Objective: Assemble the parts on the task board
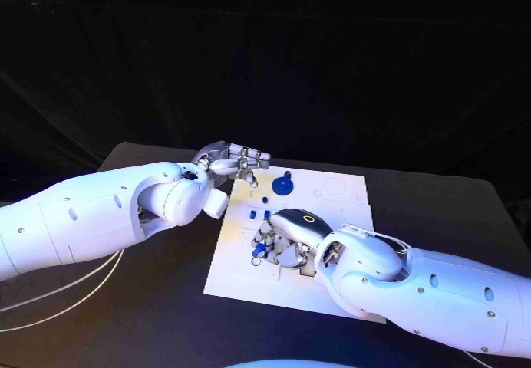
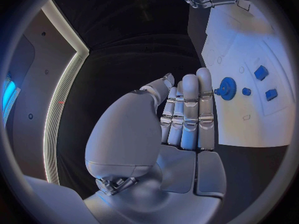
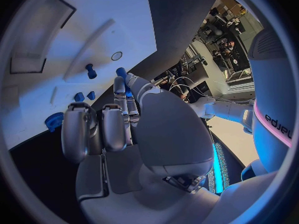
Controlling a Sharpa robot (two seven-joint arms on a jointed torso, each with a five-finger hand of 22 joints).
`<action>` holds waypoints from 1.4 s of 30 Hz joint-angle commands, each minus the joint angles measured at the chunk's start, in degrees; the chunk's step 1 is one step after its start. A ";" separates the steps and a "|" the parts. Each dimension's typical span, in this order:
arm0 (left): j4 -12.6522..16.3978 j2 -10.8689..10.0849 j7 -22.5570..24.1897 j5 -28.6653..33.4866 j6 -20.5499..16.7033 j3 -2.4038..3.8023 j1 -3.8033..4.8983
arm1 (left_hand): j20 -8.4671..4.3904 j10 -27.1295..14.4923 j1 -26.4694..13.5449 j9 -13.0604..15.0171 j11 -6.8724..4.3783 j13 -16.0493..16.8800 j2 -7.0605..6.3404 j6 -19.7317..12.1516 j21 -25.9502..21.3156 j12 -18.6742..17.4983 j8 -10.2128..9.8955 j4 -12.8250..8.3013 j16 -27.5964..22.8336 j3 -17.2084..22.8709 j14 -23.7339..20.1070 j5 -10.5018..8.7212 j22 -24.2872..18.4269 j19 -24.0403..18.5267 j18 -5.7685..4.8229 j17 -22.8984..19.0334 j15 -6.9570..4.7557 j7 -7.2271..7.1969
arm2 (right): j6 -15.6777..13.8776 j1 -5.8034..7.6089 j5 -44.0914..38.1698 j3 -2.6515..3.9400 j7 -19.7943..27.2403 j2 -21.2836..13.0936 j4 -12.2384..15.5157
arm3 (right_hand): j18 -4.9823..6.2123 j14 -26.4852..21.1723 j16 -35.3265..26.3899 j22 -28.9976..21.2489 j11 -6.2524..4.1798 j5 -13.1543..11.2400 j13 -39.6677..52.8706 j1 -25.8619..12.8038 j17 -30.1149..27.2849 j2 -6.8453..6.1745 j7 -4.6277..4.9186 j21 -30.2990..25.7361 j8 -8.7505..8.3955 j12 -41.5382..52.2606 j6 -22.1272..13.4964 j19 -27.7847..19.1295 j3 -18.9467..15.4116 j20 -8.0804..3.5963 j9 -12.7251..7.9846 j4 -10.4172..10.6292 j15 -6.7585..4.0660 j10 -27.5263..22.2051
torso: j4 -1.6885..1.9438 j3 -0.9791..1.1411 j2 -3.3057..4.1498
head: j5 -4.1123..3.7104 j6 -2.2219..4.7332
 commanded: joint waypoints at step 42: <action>0.11 -0.01 0.09 -0.04 1.34 0.03 0.02 | 0.09 -0.61 -0.07 -0.06 0.02 0.09 0.55 -0.37 -0.29 0.33 0.29 -0.36 -0.25 -0.10 -0.46 0.18 -0.09 0.23 0.81 -0.10 -0.10 -0.17 | 4.04 -1.52 -3.28 -0.44 -0.34 1.57 -2.57 | -0.56 1.90 -0.02 9.50 0.02 1.28 -0.02 -0.51 -0.11 0.03 0.16 -0.28 0.51 -0.76 0.29 0.15 0.67 -0.30 2.26 -0.41 -0.11 -0.16 | 0.10 0.00 -0.01 | 1.39 -1.05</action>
